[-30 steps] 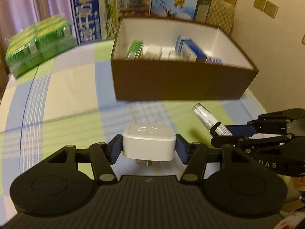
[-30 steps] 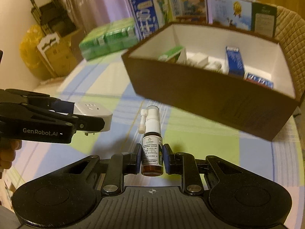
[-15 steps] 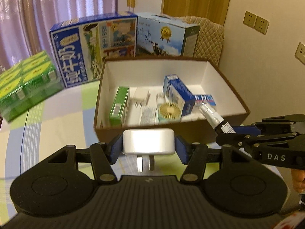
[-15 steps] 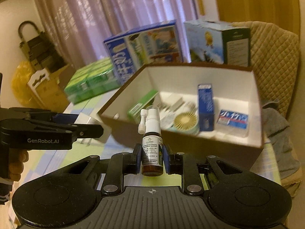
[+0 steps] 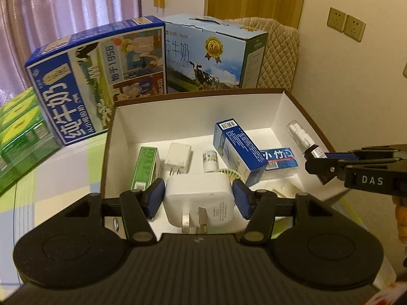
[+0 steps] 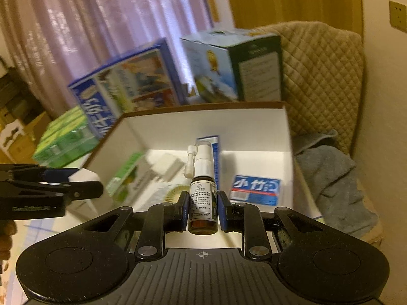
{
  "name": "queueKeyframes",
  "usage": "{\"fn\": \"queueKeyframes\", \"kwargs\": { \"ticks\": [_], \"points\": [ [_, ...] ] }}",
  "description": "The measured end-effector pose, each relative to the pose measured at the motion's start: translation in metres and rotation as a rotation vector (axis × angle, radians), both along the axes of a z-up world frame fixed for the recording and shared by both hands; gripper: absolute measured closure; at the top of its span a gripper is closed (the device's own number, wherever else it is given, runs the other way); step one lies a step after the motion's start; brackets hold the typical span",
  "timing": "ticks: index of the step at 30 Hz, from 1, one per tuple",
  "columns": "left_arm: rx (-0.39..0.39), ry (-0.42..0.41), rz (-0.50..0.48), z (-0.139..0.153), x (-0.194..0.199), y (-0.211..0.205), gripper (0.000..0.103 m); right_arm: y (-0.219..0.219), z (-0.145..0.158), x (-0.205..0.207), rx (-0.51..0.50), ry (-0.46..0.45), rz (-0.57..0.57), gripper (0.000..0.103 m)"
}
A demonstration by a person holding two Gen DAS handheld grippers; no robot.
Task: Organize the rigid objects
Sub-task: 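Lift the charger and spray bottle and carry them over the brown box, then lower the charger and spray bottle into the box and open both tools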
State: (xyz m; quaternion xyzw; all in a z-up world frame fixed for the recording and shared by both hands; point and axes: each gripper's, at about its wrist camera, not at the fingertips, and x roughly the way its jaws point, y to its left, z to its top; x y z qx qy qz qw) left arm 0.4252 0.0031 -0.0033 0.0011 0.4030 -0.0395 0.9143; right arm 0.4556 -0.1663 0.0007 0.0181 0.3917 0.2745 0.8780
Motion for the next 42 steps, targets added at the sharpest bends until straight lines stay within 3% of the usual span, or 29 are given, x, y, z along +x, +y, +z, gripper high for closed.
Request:
{"fn": "queueKeyframes", "kwargs": {
  "ticks": [10, 24, 27, 42],
  "points": [
    [0.026, 0.097, -0.003, -0.038, 0.062, 0.002, 0.049, 0.012, -0.031, 0.049, -0.074, 0.078, -0.042, 0.083],
    [0.047, 0.17, -0.008, -0.073, 0.101, -0.001, 0.049, 0.02, -0.044, 0.061, -0.098, 0.116, -0.044, 0.083],
    [0.037, 0.191, -0.01, -0.077, 0.104, 0.0, 0.049, 0.02, -0.043, 0.061, -0.099, 0.115, -0.045, 0.083],
    [0.047, 0.143, 0.008, -0.062, 0.103, 0.012, 0.044, 0.028, -0.038, 0.074, -0.069, 0.105, -0.074, 0.083]
  ]
}}
